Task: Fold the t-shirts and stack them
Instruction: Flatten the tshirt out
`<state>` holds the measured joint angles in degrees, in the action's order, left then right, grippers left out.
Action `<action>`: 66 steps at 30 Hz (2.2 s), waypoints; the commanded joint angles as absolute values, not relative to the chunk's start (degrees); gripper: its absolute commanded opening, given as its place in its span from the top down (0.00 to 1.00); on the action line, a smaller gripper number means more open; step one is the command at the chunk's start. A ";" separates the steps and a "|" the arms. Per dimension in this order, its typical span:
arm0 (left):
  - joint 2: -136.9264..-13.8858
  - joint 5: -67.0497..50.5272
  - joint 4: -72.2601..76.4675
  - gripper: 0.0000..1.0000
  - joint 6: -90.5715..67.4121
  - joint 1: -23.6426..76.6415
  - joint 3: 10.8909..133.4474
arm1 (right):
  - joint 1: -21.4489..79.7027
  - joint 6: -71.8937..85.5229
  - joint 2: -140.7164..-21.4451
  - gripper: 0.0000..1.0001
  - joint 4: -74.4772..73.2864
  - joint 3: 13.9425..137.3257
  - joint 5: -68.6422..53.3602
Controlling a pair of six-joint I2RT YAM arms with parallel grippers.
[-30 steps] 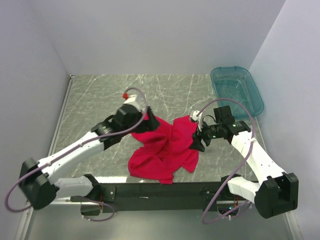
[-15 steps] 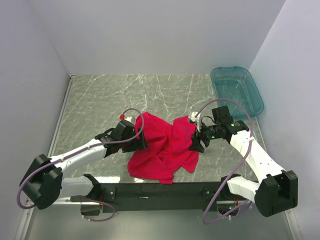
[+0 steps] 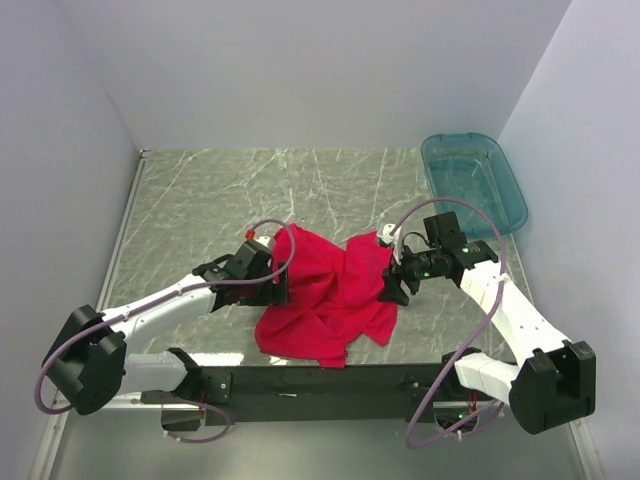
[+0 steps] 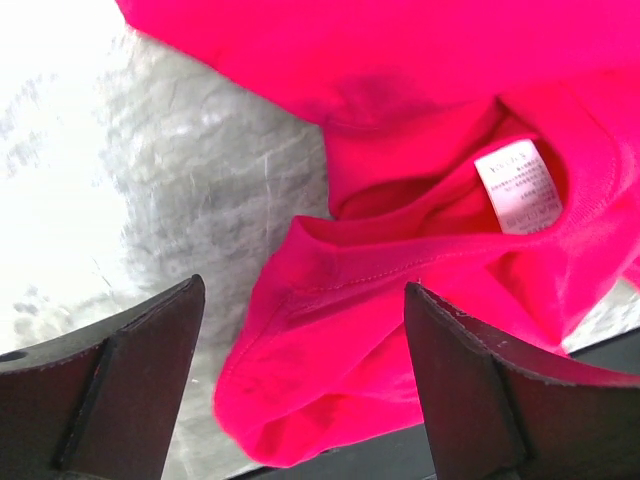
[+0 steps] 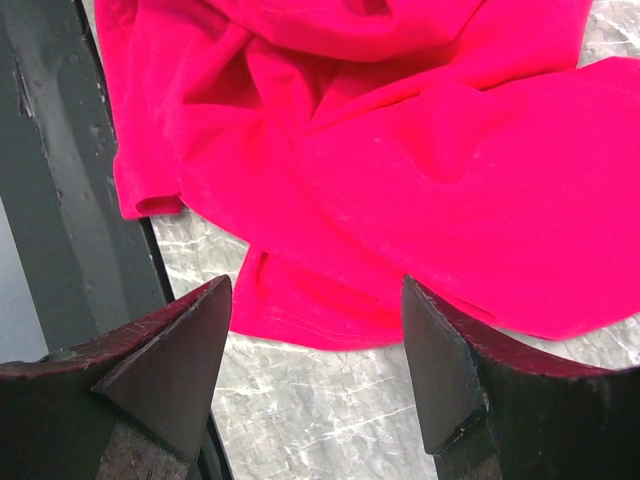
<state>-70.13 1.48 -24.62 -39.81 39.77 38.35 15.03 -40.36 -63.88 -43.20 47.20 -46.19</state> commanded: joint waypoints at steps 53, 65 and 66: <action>-103.66 -21.44 -19.71 0.99 -42.98 40.77 92.39 | 11.26 -40.34 -58.71 0.25 -43.24 46.67 -45.97; -109.18 -5.03 -22.50 0.35 -31.12 41.31 103.98 | 9.66 -50.41 -55.90 0.24 -48.07 47.02 -50.53; -104.46 -3.53 -21.63 0.33 -28.94 41.31 102.67 | 10.63 -51.67 -56.51 0.24 -48.69 47.28 -50.36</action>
<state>-117.36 -10.66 -24.36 -35.51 41.60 100.01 8.93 -45.04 -55.86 -45.45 46.37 -47.42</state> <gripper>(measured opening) 0.658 0.760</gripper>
